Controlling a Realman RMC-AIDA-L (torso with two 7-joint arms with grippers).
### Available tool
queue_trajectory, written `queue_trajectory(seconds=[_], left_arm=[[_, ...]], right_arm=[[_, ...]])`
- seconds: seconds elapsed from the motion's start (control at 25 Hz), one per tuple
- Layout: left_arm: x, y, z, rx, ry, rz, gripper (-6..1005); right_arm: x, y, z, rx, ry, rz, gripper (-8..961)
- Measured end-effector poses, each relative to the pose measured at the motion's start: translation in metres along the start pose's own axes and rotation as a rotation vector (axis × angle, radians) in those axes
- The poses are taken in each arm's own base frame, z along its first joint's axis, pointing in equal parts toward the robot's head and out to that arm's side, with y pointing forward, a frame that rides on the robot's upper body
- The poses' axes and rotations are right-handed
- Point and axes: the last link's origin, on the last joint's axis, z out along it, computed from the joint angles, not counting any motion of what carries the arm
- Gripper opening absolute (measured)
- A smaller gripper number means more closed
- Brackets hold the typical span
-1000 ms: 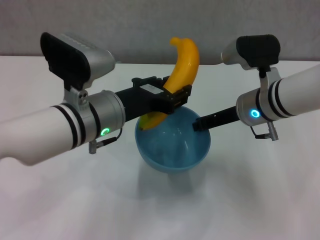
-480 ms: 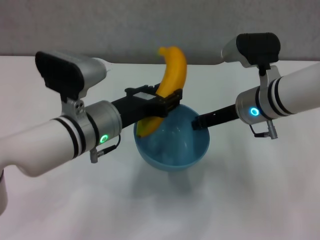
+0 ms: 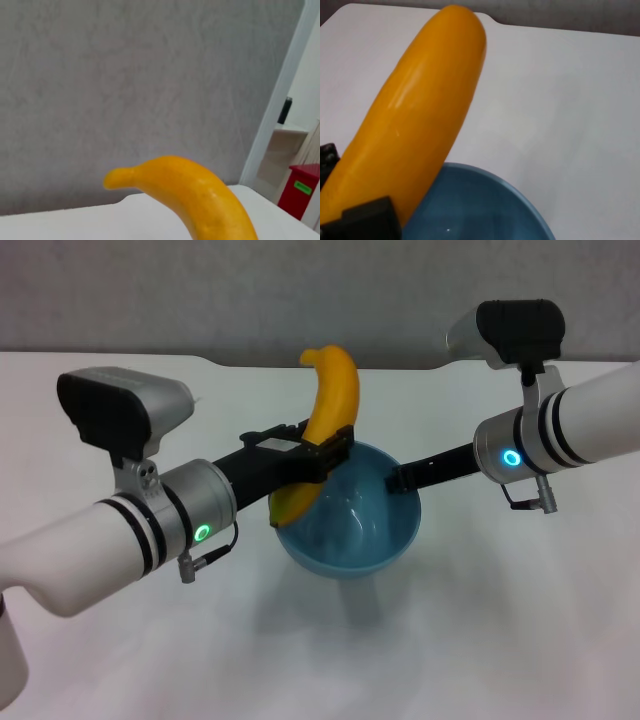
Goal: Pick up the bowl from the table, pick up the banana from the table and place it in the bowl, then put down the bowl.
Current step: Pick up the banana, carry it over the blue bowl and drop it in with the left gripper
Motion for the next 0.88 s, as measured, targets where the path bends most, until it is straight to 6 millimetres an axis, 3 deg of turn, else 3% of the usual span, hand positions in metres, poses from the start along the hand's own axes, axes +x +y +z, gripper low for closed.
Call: queue_trajectory(seconds=[0.52, 0.88], left_arm=[[0.013, 0.011, 0.003, -0.036, 0.053, -0.047, 496], [0.004, 0.025, 0.008, -0.075, 0.022, -0.046, 496]], right_arm=[[0.001, 0.000, 0.001, 0.005, 0.002, -0.004, 90], [-0.004, 0.002, 0.000, 0.003, -0.012, -0.006, 93]])
